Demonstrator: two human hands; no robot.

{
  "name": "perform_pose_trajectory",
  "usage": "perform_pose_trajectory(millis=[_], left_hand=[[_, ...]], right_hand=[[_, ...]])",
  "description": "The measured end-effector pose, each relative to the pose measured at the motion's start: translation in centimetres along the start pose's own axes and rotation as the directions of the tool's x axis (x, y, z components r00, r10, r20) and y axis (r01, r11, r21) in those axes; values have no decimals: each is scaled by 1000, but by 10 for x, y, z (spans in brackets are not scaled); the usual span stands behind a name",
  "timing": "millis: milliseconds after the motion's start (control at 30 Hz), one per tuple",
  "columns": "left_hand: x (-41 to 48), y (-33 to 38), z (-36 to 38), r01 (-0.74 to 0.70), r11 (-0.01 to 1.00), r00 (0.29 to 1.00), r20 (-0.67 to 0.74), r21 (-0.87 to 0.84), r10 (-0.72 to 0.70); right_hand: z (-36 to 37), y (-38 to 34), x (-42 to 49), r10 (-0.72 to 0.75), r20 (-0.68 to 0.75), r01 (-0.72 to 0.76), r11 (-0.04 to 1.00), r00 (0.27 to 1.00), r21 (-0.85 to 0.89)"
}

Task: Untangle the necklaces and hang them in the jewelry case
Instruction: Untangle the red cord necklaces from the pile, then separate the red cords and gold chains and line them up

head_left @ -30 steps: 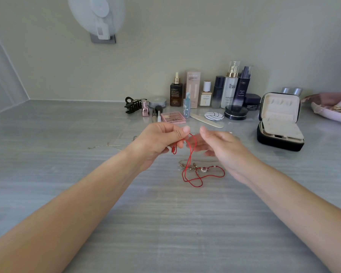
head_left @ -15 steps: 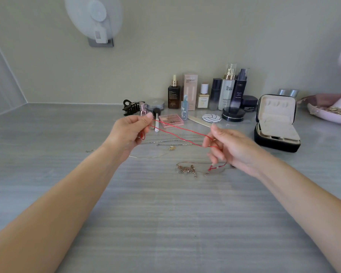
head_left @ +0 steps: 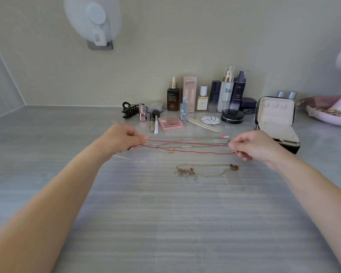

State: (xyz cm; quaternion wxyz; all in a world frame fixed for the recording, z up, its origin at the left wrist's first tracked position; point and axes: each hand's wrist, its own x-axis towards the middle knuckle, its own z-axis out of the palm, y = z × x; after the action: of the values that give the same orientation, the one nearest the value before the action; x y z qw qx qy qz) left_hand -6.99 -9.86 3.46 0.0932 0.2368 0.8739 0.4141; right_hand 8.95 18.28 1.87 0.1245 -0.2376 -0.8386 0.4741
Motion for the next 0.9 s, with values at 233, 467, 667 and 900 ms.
perform_pose_trajectory(millis=[233,467,667,900], left_hand=[[-13,14,4,35,966,978,190,257,-86],[-19,21,6,46,886,976,168,461,-138],[-25,32,39,-212,938,977,95,276,193],[-36,32,82,-364,880,928,203,305,313]], right_hand=[[-1,10,6,-65,-140,15,944,988,-330],[3,2,-5,-160,-261,-55,750,952,-659],[5,-27,-22,-178,37,163,772,983,-615],[38,-31,-34,-289,297,407,754,910,-515]])
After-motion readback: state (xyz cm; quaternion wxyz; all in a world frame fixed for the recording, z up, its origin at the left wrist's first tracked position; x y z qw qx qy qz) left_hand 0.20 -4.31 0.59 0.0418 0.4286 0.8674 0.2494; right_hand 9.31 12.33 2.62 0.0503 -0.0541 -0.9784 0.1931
